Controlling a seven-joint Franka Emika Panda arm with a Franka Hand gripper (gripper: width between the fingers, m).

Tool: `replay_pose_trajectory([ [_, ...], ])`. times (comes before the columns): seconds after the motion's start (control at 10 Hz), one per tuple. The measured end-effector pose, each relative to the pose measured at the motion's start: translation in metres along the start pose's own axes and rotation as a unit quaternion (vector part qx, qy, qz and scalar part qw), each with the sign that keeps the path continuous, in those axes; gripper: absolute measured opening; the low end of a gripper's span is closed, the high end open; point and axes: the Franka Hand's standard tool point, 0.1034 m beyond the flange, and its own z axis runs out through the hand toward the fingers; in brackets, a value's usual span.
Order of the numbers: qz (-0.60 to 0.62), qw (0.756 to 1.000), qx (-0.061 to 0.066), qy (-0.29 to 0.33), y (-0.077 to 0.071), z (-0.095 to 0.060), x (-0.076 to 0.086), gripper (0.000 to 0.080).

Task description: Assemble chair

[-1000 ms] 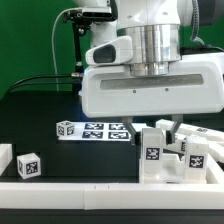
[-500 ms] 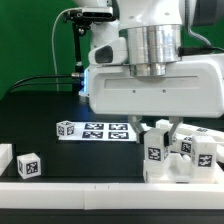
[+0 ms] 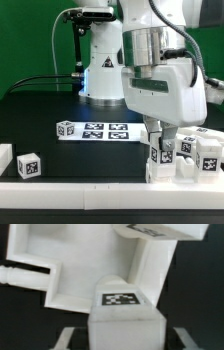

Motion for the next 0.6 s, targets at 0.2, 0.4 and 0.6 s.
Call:
replay_pose_trajectory([
  [0.2, -0.129, 0.992, -0.004, 0.004, -0.0004, -0.0007, -0.0012, 0.0529],
  [0.4, -0.293, 0.956, -0.016, 0.004, -0.0026, -0.0025, -0.005, 0.0611],
  [0.6, -0.357, 0.934, -0.016, 0.002, -0.0004, -0.0015, -0.0028, 0.0647],
])
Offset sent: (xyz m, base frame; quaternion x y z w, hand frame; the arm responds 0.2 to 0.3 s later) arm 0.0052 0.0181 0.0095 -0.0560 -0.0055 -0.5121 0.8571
